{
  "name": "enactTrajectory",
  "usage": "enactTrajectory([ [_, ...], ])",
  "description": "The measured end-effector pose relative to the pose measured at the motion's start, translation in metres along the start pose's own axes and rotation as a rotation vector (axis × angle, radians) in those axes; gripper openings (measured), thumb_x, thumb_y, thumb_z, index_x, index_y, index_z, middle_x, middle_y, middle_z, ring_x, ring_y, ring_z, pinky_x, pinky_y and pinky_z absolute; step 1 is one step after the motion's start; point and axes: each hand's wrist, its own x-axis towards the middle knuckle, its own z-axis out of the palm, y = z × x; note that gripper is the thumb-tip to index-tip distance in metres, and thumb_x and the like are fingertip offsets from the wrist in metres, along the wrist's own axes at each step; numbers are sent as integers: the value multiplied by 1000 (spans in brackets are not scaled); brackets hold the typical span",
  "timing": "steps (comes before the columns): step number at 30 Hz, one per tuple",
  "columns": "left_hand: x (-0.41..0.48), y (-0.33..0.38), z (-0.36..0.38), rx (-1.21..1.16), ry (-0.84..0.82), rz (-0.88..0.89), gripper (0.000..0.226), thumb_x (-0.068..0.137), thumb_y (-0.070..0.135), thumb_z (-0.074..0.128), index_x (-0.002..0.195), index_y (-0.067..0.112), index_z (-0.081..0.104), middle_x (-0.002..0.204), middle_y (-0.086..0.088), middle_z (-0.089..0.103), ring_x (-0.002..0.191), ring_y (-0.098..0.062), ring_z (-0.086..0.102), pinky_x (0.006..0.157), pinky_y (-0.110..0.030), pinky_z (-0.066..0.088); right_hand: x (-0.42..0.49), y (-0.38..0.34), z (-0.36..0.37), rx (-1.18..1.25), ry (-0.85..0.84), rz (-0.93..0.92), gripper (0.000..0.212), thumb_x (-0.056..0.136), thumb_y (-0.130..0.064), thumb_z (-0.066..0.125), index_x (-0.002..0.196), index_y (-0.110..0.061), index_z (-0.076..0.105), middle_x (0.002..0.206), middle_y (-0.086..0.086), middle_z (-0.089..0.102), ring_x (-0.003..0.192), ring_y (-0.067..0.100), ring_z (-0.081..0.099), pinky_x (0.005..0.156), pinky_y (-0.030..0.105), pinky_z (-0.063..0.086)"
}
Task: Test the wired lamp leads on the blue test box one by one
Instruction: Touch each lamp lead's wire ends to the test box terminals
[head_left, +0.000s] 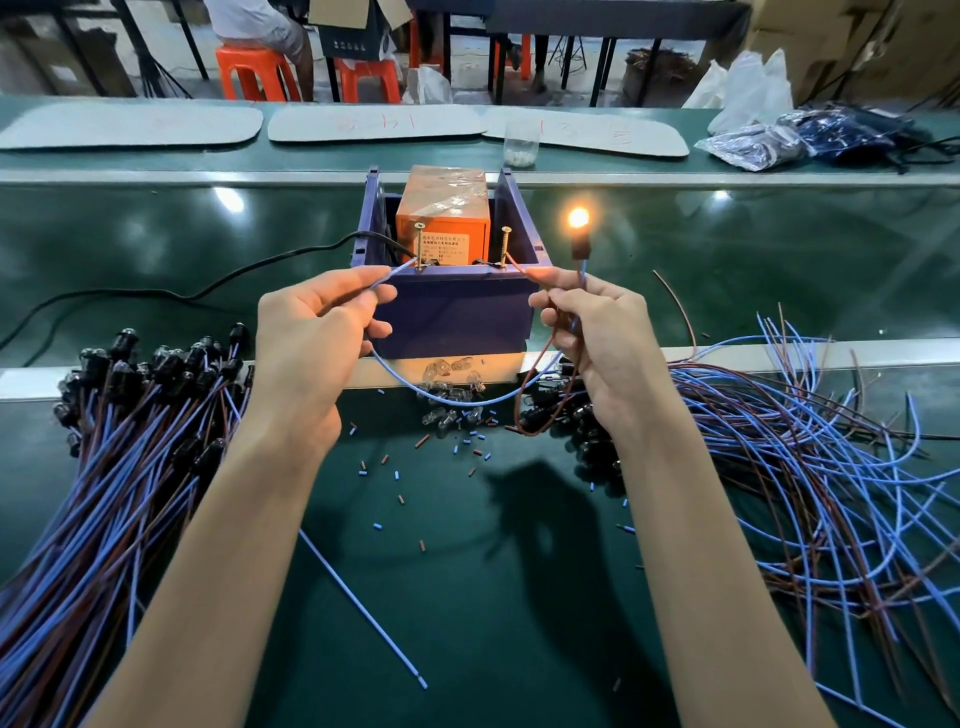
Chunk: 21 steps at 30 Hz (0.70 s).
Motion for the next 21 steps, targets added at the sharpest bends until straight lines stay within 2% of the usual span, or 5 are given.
enactTrajectory([
  [5, -3, 4, 2, -4, -20, -17, 31, 93, 3, 53, 88, 29, 70, 76, 15, 71, 52, 5, 55, 50, -8, 42, -2, -3, 0, -32, 2, 3, 31, 92, 5, 45, 83, -11, 70, 65, 0, 65, 49, 0, 53, 40, 10, 35],
  [12, -12, 16, 4, 15, -201, 44, 25, 94, 7, 55, 87, 25, 71, 76, 13, 74, 57, 0, 61, 55, -10, 46, -6, -13, -1, -62, -51, -18, 30, 97, -8, 47, 79, -11, 71, 66, -2, 64, 55, 2, 52, 48, 14, 34],
  [15, -18, 19, 6, 49, -298, 82, 27, 95, 5, 55, 88, 26, 70, 75, 12, 74, 60, -1, 63, 60, -12, 49, -12, -22, -1, -317, 7, -85, 33, 99, -22, 49, 77, -22, 73, 70, -11, 64, 59, -9, 52, 60, 13, 36],
  [17, -20, 20, 7, 77, -370, 98, 30, 95, 1, 52, 89, 24, 70, 74, 10, 73, 61, -2, 63, 62, -13, 51, -15, -27, -3, -470, 63, -154, 32, 99, -30, 51, 77, -28, 73, 58, -19, 56, 54, -11, 48, 57, 8, 34],
  [21, -22, 24, 3, 112, -481, 139, 45, 92, -13, 37, 80, 15, 70, 77, 6, 74, 70, -6, 67, 63, -14, 52, -24, -38, -7, -320, 80, -294, 20, 97, -27, 55, 94, -22, 74, 64, -15, 58, 55, -3, 46, 58, 14, 34],
])
